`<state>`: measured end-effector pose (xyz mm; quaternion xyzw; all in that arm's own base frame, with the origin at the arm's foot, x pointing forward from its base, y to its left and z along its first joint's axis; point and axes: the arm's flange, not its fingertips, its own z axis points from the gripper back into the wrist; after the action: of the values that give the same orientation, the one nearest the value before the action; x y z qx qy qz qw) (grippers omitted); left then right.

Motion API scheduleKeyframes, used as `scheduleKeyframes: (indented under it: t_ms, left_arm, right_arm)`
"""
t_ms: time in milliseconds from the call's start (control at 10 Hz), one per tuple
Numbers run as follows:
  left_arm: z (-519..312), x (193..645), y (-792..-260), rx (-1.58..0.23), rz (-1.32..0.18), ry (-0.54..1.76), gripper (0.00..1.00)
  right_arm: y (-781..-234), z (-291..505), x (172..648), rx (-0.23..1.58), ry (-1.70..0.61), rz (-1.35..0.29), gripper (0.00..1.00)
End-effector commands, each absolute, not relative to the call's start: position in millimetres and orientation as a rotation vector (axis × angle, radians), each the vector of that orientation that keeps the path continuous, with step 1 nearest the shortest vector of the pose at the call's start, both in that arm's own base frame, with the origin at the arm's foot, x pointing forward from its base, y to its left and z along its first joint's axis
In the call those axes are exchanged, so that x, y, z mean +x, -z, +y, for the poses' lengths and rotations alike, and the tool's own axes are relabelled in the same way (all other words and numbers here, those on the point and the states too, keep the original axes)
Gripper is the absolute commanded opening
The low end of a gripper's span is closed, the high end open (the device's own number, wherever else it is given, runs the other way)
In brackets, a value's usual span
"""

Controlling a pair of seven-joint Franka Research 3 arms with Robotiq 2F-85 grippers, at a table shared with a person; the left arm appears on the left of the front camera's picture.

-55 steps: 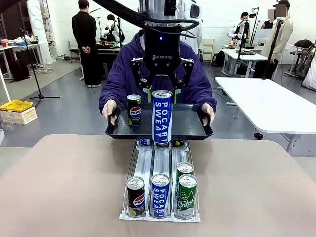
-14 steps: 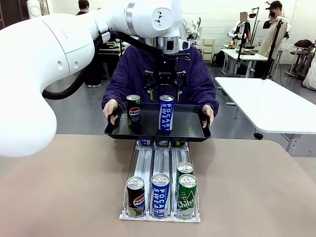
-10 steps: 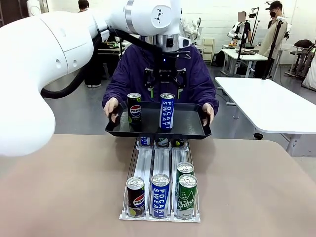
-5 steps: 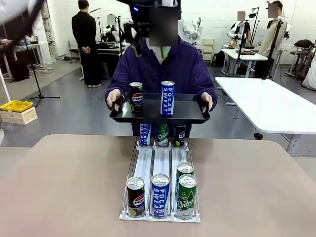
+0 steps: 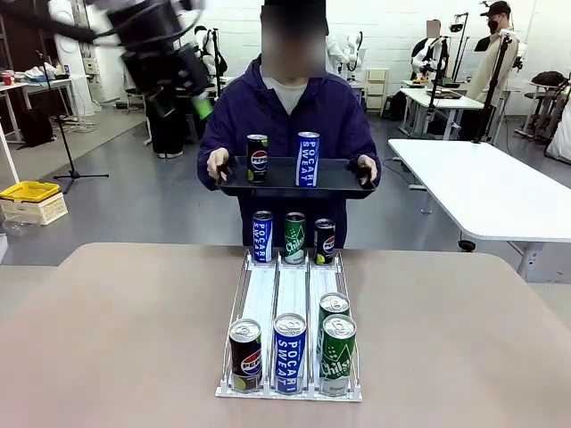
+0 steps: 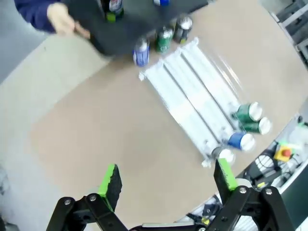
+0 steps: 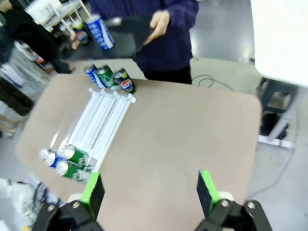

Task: Retrieve and hand over the desired beverage to the person.
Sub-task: Place the picked can on the Handle tray extended by the person.

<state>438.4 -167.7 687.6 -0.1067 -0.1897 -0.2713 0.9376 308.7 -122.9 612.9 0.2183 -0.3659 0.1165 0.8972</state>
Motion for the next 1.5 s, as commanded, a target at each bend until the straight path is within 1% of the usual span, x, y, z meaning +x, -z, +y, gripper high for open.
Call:
scheduleKeyframes:
  t_ms: [0, 100, 400, 500, 1400]
  left_arm:
    - [-144, 360, -609, -0.217, -0.432, 0.547, 1.0]
    - [-143, 352, -610, -0.214, -0.444, 0.532, 1.0]
    - [-154, 358, -610, -0.237, -0.448, 0.473, 1.0]
    - [-141, 347, -603, -0.209, -0.421, 0.516, 1.0]
    - [-142, 347, -604, -0.212, -0.428, 0.504, 1.0]
  right_arm:
    - [-612, -123, 311, 0.48, -0.255, -0.765, 1.0]
    - [-612, -123, 311, 0.48, -0.255, -0.765, 1.0]
    - [-612, -123, 311, 0.48, -0.255, -0.765, 1.0]
    - [-612, -123, 311, 0.48, -0.255, -0.765, 1.0]
    - [-612, -123, 311, 0.48, -0.255, -0.765, 1.0]
